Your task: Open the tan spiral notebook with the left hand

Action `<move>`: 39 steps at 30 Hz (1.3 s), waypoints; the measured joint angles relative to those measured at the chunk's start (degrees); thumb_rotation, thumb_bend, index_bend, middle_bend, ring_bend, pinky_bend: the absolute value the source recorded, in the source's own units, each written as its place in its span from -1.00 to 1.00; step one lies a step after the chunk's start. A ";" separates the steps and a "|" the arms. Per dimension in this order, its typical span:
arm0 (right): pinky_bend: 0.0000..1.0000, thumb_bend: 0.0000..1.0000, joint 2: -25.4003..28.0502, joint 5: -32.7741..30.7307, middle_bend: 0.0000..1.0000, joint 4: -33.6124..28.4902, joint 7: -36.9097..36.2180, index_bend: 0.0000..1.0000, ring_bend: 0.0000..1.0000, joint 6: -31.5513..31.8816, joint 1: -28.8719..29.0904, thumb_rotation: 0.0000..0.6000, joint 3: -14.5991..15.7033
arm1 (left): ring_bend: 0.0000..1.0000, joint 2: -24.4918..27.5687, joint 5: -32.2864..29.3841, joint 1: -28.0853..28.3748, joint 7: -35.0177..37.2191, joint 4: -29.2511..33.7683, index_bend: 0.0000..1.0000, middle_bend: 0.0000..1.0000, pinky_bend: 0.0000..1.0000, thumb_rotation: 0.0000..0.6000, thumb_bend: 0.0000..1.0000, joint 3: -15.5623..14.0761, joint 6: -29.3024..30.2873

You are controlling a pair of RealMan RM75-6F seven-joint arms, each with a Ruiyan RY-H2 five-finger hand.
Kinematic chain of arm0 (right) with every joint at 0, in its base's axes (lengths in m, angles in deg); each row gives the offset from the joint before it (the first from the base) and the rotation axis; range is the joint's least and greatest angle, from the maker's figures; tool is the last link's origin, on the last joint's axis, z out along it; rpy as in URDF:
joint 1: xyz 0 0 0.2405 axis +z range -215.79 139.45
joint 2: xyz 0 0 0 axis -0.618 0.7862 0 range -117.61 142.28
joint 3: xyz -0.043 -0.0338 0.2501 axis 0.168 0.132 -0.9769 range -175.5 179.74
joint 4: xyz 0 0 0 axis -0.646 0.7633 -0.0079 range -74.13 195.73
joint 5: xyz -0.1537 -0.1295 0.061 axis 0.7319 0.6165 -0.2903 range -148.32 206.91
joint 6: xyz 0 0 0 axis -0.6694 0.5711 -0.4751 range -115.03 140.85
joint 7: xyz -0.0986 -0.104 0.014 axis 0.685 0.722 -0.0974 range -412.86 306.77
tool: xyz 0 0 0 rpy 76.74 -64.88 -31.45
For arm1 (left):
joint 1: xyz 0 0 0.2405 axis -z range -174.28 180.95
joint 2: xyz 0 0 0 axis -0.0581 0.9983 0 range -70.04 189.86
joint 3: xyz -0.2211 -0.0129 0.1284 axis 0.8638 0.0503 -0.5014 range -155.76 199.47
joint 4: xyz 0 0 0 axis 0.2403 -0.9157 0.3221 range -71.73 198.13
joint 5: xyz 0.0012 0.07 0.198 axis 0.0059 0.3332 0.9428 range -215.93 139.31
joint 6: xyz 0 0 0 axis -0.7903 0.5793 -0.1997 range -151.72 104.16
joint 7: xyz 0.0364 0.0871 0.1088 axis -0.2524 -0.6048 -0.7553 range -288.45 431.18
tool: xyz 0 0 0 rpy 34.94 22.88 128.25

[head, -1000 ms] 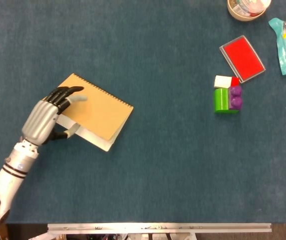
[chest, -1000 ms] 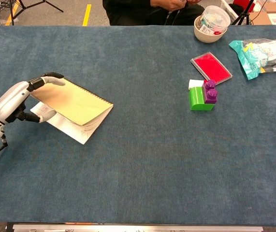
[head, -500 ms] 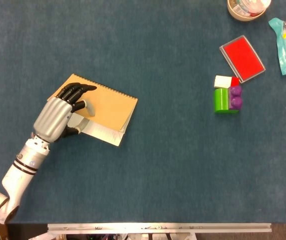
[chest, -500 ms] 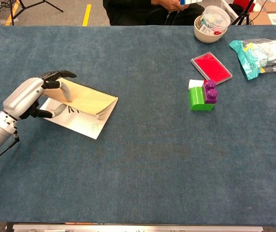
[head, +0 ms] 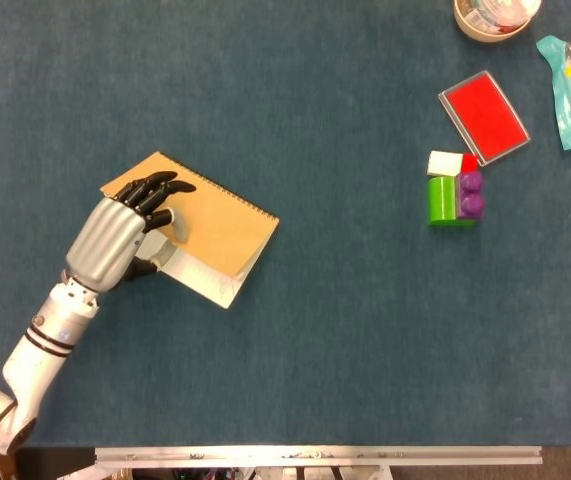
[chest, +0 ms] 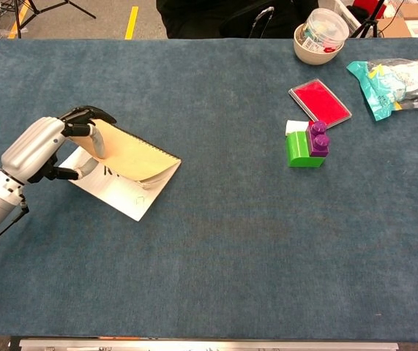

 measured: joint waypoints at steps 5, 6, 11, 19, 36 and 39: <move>-0.27 0.07 0.00 0.05 -0.26 -0.05 0.00 -0.24 -0.45 -0.12 0.07 1.00 -0.03 | -0.67 1.24 -0.04 -1.31 1.56 -0.53 0.35 -0.47 -0.37 1.00 -0.21 -0.69 0.92; -0.27 0.07 0.00 0.10 -0.26 -0.08 0.02 -0.24 -0.45 -0.16 0.10 1.00 -0.02 | -0.67 1.78 -0.03 -1.70 2.01 -0.74 0.36 -0.46 -0.37 1.00 -0.21 -0.93 1.24; -0.27 0.06 0.01 0.26 -0.26 -0.28 0.29 -0.24 -0.45 -0.17 0.18 1.00 -0.04 | -0.67 5.00 0.94 -3.16 2.94 -2.31 0.36 -0.46 -0.37 1.00 -0.20 -2.73 2.76; -0.27 0.06 -0.30 0.81 -0.26 -0.87 1.09 -0.24 -0.45 -0.09 0.30 1.00 0.12 | -0.67 12.18 4.34 -3.90 2.23 -4.20 0.36 -0.46 -0.37 1.00 -0.20 -5.99 5.15; -0.27 0.07 -0.95 0.58 -0.26 0.32 0.01 -0.24 -0.45 0.58 -0.37 1.00 0.30 | -0.67 25.21 12.20 5.69 -11.86 16.08 0.36 -0.47 -0.37 1.00 -0.18 -7.64 1.33; -0.27 0.07 -1.07 0.38 -0.26 0.83 -0.50 -0.24 -0.45 0.77 -0.61 1.00 0.31 | -0.67 26.92 13.18 8.04 -15.76 22.38 0.36 -0.47 -0.37 1.00 -0.18 -7.44 -2.05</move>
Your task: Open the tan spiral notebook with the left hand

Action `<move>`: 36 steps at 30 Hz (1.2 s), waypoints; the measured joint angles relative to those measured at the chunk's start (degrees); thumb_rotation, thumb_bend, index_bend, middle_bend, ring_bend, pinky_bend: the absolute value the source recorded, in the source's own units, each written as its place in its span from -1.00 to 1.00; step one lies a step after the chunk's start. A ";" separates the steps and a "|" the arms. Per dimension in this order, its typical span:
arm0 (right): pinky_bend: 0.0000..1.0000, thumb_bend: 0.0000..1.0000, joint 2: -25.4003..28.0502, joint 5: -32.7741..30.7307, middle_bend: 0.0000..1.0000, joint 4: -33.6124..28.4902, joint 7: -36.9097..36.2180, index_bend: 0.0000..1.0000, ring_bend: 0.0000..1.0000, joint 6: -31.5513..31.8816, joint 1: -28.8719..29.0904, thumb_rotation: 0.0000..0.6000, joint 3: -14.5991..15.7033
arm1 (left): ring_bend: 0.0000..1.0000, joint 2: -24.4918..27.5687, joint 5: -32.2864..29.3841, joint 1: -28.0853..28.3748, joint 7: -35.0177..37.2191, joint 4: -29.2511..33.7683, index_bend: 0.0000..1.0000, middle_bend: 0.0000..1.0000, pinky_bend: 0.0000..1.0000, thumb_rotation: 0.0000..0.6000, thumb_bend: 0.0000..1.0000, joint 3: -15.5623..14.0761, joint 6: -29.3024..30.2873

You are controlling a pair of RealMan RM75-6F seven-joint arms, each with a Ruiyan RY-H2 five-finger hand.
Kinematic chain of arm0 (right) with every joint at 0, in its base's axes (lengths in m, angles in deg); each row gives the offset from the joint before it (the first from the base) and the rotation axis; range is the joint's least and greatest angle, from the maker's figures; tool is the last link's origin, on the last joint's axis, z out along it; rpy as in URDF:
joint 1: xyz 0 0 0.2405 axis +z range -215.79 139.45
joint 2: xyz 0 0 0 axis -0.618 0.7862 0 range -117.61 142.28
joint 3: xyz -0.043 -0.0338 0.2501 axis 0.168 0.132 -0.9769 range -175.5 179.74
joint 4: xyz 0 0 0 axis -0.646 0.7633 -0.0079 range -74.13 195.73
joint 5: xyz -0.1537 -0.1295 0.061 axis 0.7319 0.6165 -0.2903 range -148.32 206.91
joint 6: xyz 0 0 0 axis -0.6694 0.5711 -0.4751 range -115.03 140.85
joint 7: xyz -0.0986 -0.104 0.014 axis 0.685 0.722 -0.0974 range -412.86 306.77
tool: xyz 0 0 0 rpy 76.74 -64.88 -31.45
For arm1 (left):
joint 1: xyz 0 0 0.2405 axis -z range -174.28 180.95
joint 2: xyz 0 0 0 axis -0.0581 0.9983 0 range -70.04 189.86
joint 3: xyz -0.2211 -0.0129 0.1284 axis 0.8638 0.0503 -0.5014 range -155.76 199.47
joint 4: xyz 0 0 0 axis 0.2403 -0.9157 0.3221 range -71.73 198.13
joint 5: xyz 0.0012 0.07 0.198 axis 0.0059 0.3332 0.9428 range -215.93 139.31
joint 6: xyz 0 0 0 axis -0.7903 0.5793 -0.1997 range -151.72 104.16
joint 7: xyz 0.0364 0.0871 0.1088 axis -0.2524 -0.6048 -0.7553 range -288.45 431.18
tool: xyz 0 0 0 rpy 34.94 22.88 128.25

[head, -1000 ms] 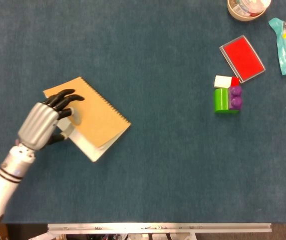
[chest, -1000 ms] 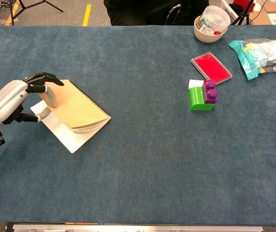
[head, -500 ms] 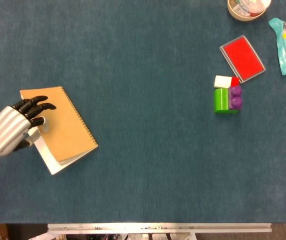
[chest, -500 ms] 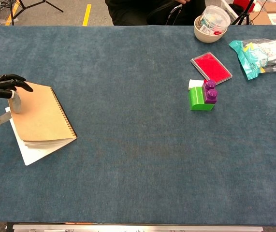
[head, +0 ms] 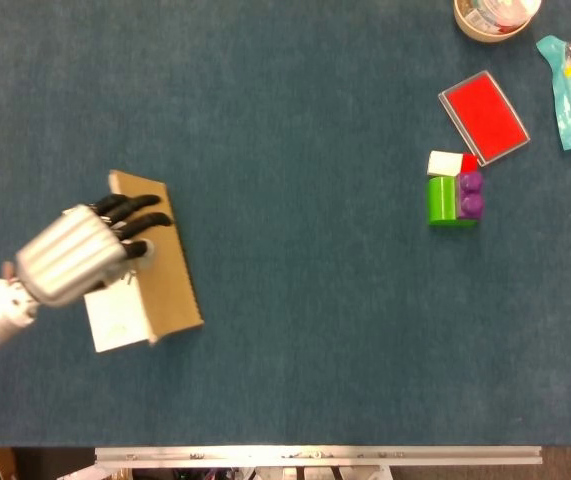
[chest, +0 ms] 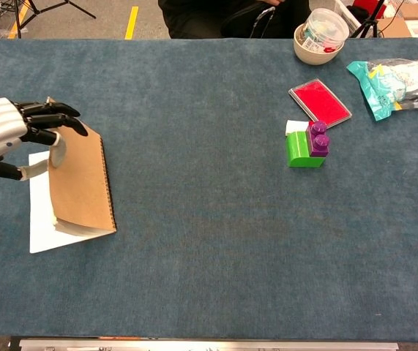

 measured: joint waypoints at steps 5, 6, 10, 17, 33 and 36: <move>-0.27 0.07 -0.11 -0.33 -0.26 0.89 -1.01 -0.24 -0.45 0.65 -0.54 1.00 -0.10 | -0.67 1.86 1.01 4.22 -6.89 10.27 0.36 -0.48 -0.37 1.00 -0.18 0.52 -8.63; -0.27 0.07 -0.12 -0.38 -0.26 1.06 -1.21 -0.24 -0.45 0.76 -0.64 1.00 -0.11 | -0.67 2.05 1.00 5.06 -8.84 12.30 0.35 -0.49 -0.37 1.00 -0.18 0.69 -11.05; -0.26 0.06 -0.21 -0.70 -0.26 2.07 -2.38 -0.24 -0.45 1.01 -1.09 1.00 -0.11 | -0.67 2.24 0.00 7.36 -16.13 18.85 0.33 -0.50 -0.37 1.00 -0.18 1.58 -18.79; -0.27 0.07 -0.34 -1.31 -0.26 3.60 -4.08 -0.24 -0.45 1.20 -1.70 1.00 -0.17 | -0.68 1.02 -4.23 9.86 -27.24 26.86 0.24 -0.54 -0.37 1.00 -0.18 3.91 -28.62; -0.27 0.07 -1.64 -1.68 -0.26 6.16 -6.62 -0.24 -0.45 0.73 -2.12 1.00 -0.21 | -0.72 3.86 -14.92 11.25 -43.63 36.98 -0.31 -0.66 -0.37 1.00 -0.18 8.55 -37.22; -0.27 0.07 -1.82 -1.58 -0.26 6.47 -6.89 -0.24 -0.45 0.54 -2.11 1.00 -0.15 | -0.77 3.68 -17.18 11.27 -45.88 38.00 -0.58 -0.75 -0.37 0.98 -0.19 9.16 -38.08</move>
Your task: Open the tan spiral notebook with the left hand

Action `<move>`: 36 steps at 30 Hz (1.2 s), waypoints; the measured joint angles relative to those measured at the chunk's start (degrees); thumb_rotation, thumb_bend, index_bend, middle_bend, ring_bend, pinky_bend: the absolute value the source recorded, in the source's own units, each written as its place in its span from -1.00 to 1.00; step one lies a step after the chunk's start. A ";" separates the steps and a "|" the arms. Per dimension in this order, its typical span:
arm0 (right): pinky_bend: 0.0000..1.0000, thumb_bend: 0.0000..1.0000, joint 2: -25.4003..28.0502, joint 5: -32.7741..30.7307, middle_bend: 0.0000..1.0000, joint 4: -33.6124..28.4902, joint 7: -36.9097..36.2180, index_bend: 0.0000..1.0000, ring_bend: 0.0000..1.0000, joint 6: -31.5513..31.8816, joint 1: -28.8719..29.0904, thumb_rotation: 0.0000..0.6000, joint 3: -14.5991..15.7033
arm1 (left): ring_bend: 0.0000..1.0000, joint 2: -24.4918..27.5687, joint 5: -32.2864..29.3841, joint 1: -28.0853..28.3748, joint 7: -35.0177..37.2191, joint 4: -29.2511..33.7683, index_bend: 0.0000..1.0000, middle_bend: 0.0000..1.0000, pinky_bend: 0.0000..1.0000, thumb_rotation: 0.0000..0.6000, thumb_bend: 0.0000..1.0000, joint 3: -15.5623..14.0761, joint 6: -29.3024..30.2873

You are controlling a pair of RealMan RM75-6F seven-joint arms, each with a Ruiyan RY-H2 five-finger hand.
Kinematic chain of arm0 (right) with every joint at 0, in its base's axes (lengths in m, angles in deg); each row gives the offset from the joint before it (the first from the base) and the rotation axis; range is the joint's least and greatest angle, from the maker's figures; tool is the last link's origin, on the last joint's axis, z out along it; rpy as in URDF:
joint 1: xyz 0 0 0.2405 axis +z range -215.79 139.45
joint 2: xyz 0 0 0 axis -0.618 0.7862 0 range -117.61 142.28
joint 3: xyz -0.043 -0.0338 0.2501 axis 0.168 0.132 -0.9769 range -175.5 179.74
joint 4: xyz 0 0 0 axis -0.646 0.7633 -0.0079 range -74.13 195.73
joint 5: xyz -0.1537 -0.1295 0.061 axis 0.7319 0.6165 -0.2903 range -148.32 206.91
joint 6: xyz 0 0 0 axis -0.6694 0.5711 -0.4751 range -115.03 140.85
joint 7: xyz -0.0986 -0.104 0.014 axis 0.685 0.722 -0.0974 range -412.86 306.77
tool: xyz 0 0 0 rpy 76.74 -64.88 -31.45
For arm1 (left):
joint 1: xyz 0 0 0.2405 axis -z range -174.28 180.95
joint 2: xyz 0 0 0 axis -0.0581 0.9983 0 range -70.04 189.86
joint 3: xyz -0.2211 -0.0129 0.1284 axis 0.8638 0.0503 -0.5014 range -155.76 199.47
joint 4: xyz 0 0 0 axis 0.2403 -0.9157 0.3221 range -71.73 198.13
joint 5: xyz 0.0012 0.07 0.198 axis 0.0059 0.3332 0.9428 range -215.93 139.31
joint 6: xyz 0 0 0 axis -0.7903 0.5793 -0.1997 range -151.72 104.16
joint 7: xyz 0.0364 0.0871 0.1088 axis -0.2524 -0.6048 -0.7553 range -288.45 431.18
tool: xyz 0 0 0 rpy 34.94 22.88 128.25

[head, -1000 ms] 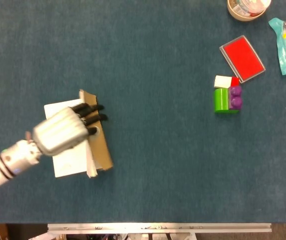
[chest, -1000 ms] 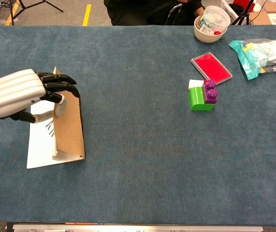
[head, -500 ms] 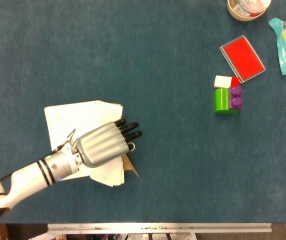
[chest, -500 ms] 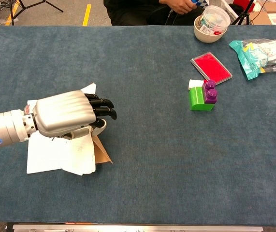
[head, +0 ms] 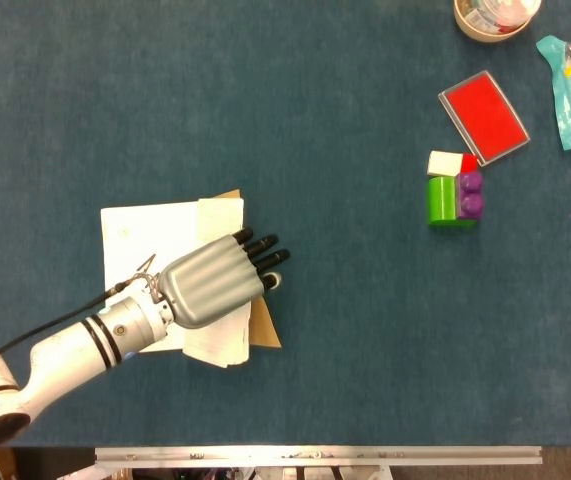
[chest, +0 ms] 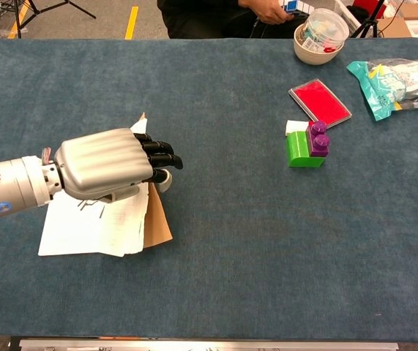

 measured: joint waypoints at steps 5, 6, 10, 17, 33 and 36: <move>-0.27 0.07 0.01 -0.07 -0.26 0.24 -0.30 -0.24 -0.45 0.22 -0.11 1.00 -0.21 | -0.80 -0.24 -2.50 0.11 -2.27 1.87 -0.77 -0.79 -0.37 0.83 -0.19 1.33 -0.26; -0.27 0.07 0.00 -0.09 -0.26 0.34 -0.41 -0.24 -0.45 0.26 -0.15 1.00 -0.24 | -0.80 -0.19 -2.85 0.19 -2.62 2.40 -0.77 -0.79 -0.37 0.82 -0.19 1.58 -0.27; -0.27 0.07 -0.24 -0.19 -0.26 0.87 -1.02 -0.24 -0.45 0.23 -0.26 1.00 -0.29 | -0.80 -0.44 -4.07 0.64 -3.17 3.68 -0.80 -0.79 -0.37 0.82 -0.19 2.08 -0.70; -0.27 0.06 -0.44 -0.12 -0.26 1.75 -2.19 -0.24 -0.45 0.53 -0.62 1.00 -0.30 | -0.80 -3.42 -7.21 1.62 -4.22 2.88 -0.80 -0.79 -0.37 0.87 -0.19 3.19 -1.83; -0.27 0.07 -0.53 -0.47 -0.26 2.83 -3.47 -0.24 -0.45 0.28 -1.14 1.00 -0.35 | -0.80 -7.43 -14.44 4.67 -7.89 2.26 -0.83 -0.81 -0.38 0.90 -0.19 5.22 -3.03; -0.27 0.06 -0.43 -0.37 -0.26 2.79 -3.56 -0.24 -0.45 0.38 -1.21 1.00 -0.38 | -0.81 -8.49 -15.67 5.23 -8.54 2.04 -0.85 -0.82 -0.38 0.90 -0.19 5.19 -3.22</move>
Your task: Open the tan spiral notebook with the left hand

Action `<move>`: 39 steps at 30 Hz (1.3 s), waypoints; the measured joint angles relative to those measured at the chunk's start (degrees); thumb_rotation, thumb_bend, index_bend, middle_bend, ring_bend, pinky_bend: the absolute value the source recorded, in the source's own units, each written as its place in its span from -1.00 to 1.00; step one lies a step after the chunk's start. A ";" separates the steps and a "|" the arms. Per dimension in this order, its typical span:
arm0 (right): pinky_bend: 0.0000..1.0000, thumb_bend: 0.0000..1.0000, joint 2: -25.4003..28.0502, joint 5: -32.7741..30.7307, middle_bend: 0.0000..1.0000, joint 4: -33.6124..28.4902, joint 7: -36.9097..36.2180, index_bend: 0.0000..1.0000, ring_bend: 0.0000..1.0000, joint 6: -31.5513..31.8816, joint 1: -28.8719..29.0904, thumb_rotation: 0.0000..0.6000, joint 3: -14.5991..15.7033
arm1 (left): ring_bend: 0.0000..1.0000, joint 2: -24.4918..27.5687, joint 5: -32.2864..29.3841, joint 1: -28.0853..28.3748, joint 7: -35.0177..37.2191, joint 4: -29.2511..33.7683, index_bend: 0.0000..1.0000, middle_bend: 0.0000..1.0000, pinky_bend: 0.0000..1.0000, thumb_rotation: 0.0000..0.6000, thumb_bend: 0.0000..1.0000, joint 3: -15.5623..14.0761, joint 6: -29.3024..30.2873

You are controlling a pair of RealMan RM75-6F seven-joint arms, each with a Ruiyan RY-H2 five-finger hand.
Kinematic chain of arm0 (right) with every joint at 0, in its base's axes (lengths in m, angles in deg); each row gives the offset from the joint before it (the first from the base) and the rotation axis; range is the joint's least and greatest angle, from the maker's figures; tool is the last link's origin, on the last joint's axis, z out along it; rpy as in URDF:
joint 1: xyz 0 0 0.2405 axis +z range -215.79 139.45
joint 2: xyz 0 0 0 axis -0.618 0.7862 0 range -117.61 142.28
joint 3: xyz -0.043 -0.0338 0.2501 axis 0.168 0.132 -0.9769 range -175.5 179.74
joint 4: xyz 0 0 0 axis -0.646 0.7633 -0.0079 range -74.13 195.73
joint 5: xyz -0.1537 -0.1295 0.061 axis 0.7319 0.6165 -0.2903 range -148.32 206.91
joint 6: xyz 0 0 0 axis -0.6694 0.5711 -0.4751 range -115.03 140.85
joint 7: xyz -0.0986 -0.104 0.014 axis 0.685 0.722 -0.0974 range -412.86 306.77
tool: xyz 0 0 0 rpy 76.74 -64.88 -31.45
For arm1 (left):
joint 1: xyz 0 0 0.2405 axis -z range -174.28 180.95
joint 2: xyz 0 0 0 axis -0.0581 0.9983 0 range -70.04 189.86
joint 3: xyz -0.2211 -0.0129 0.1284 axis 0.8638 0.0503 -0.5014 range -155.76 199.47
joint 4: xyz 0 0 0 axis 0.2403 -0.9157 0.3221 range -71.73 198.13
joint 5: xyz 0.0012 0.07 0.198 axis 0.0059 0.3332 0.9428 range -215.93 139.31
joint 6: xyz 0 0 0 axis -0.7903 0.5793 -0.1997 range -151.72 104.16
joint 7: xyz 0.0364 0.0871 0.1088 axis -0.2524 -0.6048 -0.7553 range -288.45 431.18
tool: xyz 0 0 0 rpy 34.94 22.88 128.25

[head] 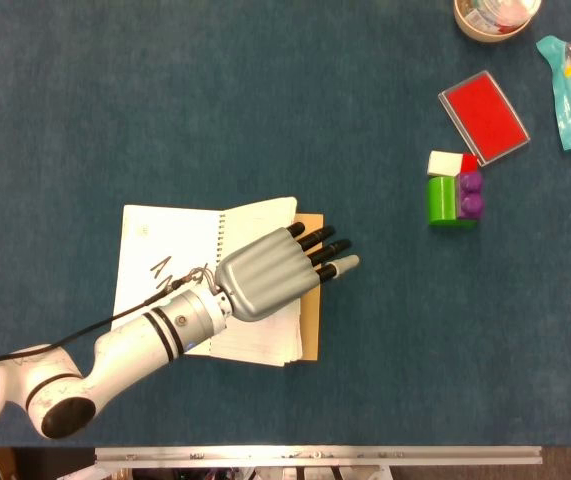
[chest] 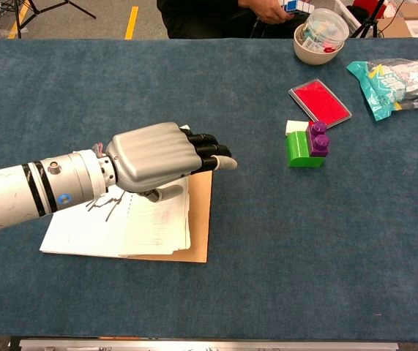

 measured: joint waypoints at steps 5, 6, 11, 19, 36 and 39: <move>-0.27 0.06 -0.04 0.03 -0.26 0.05 -0.23 -0.24 -0.45 0.21 -0.22 1.00 -0.01 | -0.81 -1.88 -1.84 0.62 -0.56 -0.34 -0.87 -0.83 -0.38 0.91 -0.19 0.02 0.03; -0.26 0.07 -0.08 0.01 -0.26 0.11 -0.28 -0.24 -0.45 0.22 -0.27 1.00 0.01 | -0.81 -2.39 -2.21 0.73 -0.72 -0.52 -0.87 -0.83 -0.38 0.91 -0.19 -0.03 0.02; -0.27 0.06 -0.18 0.00 -0.26 0.43 -0.64 -0.24 -0.45 0.36 -0.49 1.00 0.03 | -0.81 -5.99 -5.53 1.41 -2.20 -2.55 -0.89 -0.84 -0.38 0.90 -0.19 -0.52 -0.21; -0.27 0.06 -0.14 -0.01 -0.26 0.56 -0.77 -0.24 -0.45 0.17 -0.47 1.00 -0.08 | -0.81 -10.56 -10.51 2.14 -3.88 -6.59 -0.89 -0.84 -0.38 0.91 -0.19 -1.32 0.70; -0.26 0.06 -0.14 0.39 -0.26 0.27 -0.75 -0.24 -0.45 0.43 -0.53 1.00 -0.19 | -0.81 -8.74 -17.10 2.56 0.66 -7.28 -0.93 -0.84 -0.38 0.77 -0.19 -1.50 1.22; -0.27 0.07 -0.17 0.51 -0.26 0.19 -0.75 -0.24 -0.45 0.57 -0.52 1.00 -0.23 | -0.81 -8.01 -16.42 2.51 1.92 -5.75 -0.99 -0.86 -0.38 0.62 -0.20 -1.78 1.36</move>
